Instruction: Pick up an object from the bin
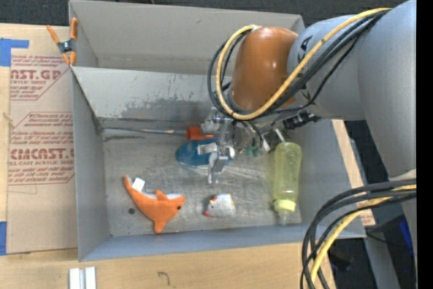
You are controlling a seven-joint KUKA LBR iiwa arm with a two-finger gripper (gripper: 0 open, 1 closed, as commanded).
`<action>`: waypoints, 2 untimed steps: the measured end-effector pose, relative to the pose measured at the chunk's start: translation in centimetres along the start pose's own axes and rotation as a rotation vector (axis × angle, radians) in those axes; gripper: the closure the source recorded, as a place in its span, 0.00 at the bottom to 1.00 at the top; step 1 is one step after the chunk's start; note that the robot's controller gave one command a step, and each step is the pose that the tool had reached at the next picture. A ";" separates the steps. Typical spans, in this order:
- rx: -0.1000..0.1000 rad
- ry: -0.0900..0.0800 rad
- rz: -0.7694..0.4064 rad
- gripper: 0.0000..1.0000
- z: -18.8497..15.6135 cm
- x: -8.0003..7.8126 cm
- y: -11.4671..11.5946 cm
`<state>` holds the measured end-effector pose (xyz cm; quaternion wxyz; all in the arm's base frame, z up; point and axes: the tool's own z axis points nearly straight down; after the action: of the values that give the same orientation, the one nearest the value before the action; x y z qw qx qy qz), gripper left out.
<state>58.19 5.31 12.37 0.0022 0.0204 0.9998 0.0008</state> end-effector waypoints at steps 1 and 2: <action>-0.006 -0.035 0.019 0.00 3.9 -0.6 -0.1; -0.007 -0.048 0.019 1.00 3.5 -0.9 -0.1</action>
Offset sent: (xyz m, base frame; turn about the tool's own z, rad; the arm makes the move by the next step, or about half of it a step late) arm -0.0040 -0.0057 -0.0537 0.1175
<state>59.14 5.14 8.85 0.0263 0.0300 0.9992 0.0037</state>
